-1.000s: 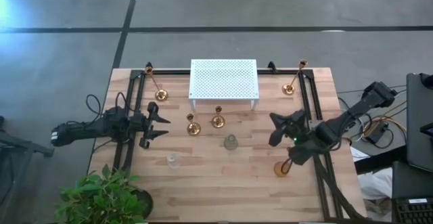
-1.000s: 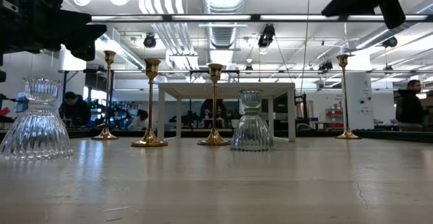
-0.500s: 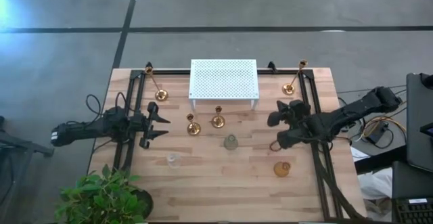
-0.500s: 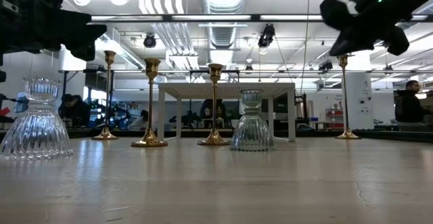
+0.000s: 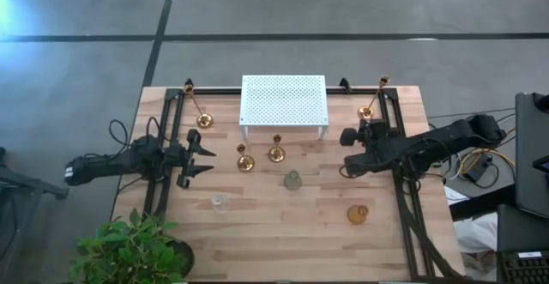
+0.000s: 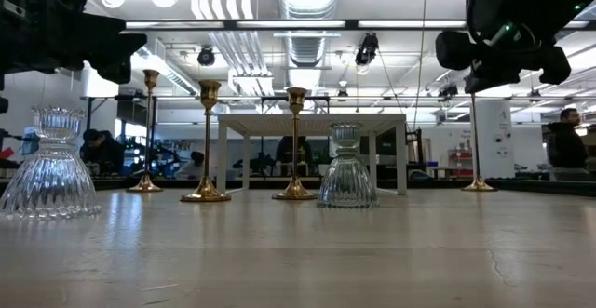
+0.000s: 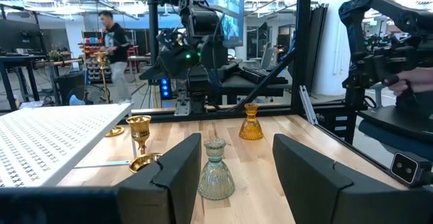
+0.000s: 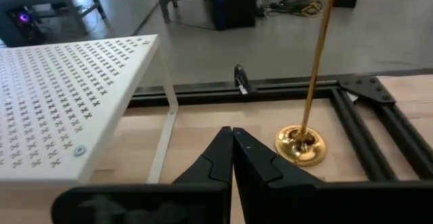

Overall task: Pick & Place candle stick holders
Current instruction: Put the right large gold candlestick on the shelf

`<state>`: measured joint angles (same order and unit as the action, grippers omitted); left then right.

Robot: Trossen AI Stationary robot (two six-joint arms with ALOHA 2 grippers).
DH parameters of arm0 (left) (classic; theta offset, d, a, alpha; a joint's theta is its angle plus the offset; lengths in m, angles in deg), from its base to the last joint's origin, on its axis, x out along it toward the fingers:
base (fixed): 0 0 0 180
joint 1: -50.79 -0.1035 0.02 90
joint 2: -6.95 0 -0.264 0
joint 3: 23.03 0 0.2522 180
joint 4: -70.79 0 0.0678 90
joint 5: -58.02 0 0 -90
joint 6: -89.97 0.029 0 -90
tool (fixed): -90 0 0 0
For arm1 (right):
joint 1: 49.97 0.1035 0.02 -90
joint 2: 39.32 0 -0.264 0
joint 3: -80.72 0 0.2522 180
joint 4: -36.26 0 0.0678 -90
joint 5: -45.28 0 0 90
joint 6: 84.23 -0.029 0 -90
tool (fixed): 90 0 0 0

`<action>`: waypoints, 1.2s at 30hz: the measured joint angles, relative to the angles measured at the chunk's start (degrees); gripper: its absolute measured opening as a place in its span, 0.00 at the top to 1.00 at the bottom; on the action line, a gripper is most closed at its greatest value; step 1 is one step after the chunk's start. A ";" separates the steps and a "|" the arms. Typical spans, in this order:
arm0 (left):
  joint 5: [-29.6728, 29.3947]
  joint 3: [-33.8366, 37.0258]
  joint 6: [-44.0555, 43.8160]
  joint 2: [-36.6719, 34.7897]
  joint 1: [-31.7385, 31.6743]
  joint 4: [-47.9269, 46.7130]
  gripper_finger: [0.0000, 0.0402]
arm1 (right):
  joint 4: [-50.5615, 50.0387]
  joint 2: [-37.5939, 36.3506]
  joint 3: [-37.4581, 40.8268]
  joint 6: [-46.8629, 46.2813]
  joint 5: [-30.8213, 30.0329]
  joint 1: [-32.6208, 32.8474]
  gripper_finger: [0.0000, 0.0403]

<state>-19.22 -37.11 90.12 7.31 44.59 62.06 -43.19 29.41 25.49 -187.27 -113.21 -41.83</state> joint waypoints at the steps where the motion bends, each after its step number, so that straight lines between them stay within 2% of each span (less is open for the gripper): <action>1: 0.00 0.00 0.00 0.00 0.00 0.00 0.53 | -0.77 -0.18 0.00 -0.04 0.17 -0.31 0.98; 9: 0.00 0.00 0.01 0.02 0.00 -0.13 0.53 | -3.10 -4.55 0.24 2.38 8.52 -4.32 0.95; 12: 0.00 0.00 0.01 0.02 0.00 -0.40 0.53 | -2.61 -7.94 0.24 7.84 12.80 -6.18 0.88; 15: 0.00 0.00 0.01 0.02 -0.02 -0.45 0.53 | -0.58 -11.58 0.37 13.95 14.58 -8.90 0.78; 20: 0.00 0.00 0.01 0.02 -0.02 -0.46 0.53 | 7.54 -16.52 1.52 28.43 11.47 -13.68 0.61; 24: 0.00 0.00 0.01 0.02 -0.02 -0.51 0.53 | 13.04 -19.71 4.76 33.05 6.48 -15.93 0.54; 30: 0.00 0.00 0.01 0.02 -0.07 -0.58 0.53 | 25.59 -22.59 14.47 34.71 0.98 -16.02 0.52; 36: 0.00 0.00 0.01 0.07 -0.07 -0.70 0.53 | 40.65 -20.86 20.96 42.74 -0.79 -16.09 0.54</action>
<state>-19.22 -37.11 90.13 7.38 44.53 61.36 -2.53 8.54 46.45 -144.53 -114.00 -57.91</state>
